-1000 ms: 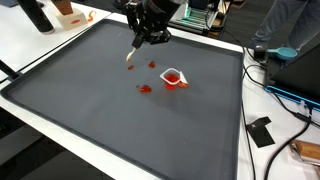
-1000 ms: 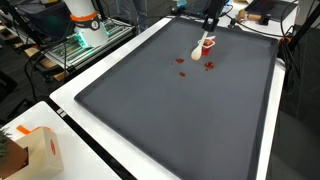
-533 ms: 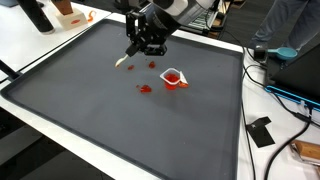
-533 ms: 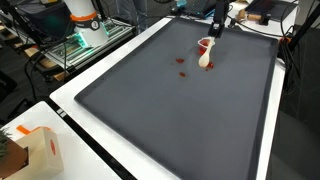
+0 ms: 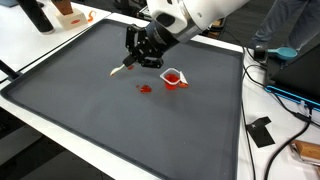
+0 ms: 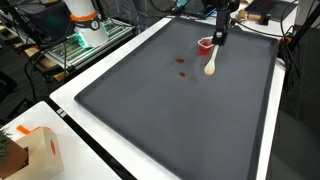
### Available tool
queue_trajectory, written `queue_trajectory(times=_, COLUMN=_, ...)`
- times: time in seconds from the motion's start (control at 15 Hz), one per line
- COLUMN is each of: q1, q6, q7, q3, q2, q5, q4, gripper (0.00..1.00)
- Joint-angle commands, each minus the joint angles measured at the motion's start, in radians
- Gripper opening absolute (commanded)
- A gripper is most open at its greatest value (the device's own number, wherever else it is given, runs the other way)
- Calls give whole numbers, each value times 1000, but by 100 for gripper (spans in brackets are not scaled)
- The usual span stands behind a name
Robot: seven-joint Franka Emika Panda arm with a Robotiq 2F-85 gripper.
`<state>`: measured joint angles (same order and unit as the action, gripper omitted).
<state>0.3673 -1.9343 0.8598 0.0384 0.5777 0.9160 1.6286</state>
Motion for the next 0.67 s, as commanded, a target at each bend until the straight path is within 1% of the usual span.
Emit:
queue_trajectory(times=0.0, q1=0, q6=-18, q7=53, q3=-2, q2=28, q5=50, q4=-7, gripper=3)
queue_trajectory(times=0.2, q1=-3, q6=-16, q7=68, q3=1, q2=39, q5=60, q4=-7, gripper=3)
queue_trajectory(times=0.6, q1=-24, q6=-39, q7=35, q3=15, q2=39, q5=29, q4=-2, gripper=3)
